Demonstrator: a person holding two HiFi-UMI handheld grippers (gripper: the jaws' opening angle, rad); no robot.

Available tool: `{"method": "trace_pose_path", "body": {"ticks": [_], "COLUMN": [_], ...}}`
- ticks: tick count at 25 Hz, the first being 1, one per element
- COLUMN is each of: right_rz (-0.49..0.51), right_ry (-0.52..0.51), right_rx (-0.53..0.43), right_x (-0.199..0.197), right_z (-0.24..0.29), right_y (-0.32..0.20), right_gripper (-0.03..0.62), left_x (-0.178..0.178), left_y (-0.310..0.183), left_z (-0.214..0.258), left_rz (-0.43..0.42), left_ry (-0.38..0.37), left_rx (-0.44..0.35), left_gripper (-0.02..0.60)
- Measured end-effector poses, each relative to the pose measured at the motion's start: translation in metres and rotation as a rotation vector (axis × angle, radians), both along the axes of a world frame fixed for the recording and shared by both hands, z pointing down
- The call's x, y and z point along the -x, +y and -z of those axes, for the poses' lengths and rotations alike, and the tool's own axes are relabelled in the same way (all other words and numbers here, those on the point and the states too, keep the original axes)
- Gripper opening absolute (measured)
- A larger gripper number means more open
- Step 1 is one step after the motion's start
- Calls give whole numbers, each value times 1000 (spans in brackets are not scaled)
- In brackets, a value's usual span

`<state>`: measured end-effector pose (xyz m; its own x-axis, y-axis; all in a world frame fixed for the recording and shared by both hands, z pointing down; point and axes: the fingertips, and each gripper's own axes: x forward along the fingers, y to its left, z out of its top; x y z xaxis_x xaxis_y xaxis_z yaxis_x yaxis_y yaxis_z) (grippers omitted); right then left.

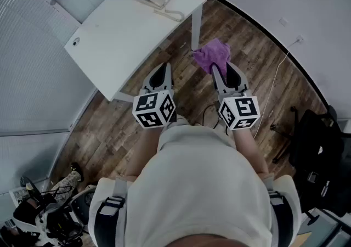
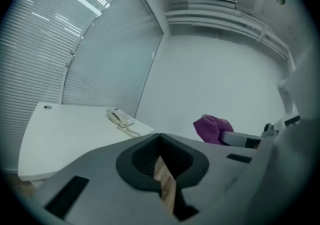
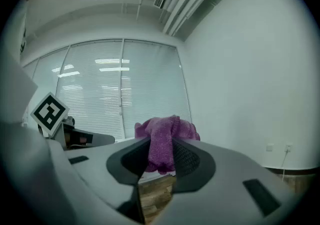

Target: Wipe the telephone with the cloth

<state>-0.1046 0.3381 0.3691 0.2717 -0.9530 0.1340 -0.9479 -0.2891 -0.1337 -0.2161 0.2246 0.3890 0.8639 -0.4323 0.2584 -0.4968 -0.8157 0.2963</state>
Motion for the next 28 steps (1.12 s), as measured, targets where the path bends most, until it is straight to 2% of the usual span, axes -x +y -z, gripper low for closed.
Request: {"method": "trace_pose_path", "body": {"ticks": [7,12,19,28], "right_rz": [21,71,101,116], "right_ry": [-6,-16,-18,-75], "right_rx": [16,-19,-22,-31], "right_x": [6,12,17,13], "right_z": [-5,2,-1,-7], "right_y": [14,19,26,25], "right_gripper": [127,127,127,127], "left_x": [3,7,12,10], "left_y": [15,24,38,46], "left_z": [-2,-1,-2,-7], "left_rz": [1,17,37,34], "left_ry": [16,20,3,-18], "left_rx": [31,33,20,48], "left_gripper": [21,21,21,21]}}
